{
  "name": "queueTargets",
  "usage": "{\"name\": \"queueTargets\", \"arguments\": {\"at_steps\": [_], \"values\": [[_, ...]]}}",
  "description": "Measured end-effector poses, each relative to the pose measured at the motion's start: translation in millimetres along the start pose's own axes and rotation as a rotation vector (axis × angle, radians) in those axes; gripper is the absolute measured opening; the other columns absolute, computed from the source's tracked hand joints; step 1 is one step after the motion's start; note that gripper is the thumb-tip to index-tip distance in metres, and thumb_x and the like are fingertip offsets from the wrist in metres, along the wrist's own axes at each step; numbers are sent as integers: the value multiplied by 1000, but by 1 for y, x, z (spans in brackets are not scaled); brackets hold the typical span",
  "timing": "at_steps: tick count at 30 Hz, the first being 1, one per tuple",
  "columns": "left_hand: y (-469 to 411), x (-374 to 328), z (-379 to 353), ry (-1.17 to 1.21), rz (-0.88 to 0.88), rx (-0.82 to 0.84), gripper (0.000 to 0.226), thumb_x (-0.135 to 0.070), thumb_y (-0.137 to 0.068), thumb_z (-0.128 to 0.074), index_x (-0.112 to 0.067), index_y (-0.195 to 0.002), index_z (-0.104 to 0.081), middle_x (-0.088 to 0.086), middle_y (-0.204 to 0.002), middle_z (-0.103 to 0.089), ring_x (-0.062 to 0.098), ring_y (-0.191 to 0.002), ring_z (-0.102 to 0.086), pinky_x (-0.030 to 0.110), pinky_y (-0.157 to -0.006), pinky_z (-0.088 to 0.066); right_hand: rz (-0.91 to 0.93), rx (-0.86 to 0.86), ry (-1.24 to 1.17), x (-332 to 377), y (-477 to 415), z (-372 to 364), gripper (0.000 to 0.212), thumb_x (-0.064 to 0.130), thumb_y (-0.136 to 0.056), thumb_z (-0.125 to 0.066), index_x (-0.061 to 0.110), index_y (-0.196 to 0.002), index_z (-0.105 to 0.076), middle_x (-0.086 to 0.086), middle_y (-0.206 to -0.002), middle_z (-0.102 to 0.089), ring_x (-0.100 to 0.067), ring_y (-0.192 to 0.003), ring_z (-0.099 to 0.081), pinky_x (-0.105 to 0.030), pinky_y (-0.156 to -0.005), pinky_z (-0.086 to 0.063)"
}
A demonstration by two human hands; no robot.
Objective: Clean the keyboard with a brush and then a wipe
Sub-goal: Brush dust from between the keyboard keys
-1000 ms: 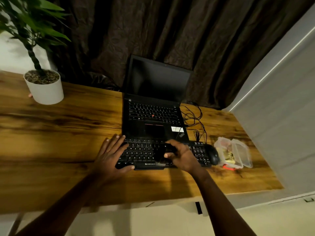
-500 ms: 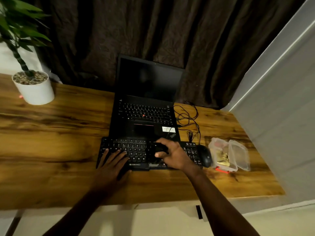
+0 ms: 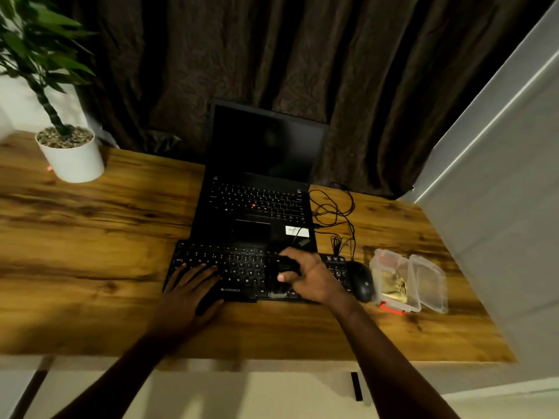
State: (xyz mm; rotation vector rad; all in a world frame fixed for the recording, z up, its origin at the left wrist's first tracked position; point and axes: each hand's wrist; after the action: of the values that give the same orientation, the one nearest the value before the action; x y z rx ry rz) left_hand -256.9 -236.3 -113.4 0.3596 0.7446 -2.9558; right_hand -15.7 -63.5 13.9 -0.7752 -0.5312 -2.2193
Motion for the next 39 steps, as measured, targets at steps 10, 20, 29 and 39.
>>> {"name": "queueTargets", "arguments": {"at_steps": [10, 20, 29, 39], "values": [[-1, -3, 0, -6, 8, -3, 58, -56, -89, -46, -15, -124, -68, 2, -138, -60, 24, -131, -50, 47, -117, -23, -56, -45, -5, -33, 20, 35, 36, 14, -88, -69, 38, -113, -57, 3, -106, -64, -15, -98, -64, -28, -74, -56], [2, -42, -12, -50, -167, -7, 52, -43, -91, -47, -12, -129, -63, 10, -143, -54, 31, -132, -48, 55, -114, -26, -63, -62, 55, -46, 34, 47, 38, 17, -88, -69, 27, -123, -57, 1, -110, -64, -14, -100, -62, -22, -77, -53], [-5, -77, -29, -41, -131, 62, 55, -43, -94, -42, -10, -133, -60, 7, -141, -57, 26, -130, -52, 49, -116, -23, -24, -55, 48, -43, 30, 26, 37, 23, -89, -68, 38, -120, -55, -1, -113, -63, -15, -103, -63, -30, -75, -59], [-5, -73, -32, -11, -71, 95, 51, -43, -96, -40, -15, -134, -59, 3, -142, -56, 22, -132, -49, 45, -117, -23, -155, -82, 127, -76, 52, 65, 37, 36, -80, -66, 44, -115, -55, 1, -107, -66, -18, -101, -63, -46, -81, -59]]}}
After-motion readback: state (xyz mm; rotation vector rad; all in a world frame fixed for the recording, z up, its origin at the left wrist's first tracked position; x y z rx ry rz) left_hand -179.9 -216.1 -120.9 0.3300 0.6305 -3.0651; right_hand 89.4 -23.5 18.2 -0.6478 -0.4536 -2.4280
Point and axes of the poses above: each hand's wrist, its own y-axis away from the middle knuckle, its own z-axis out of the back of the hand, x = y × z
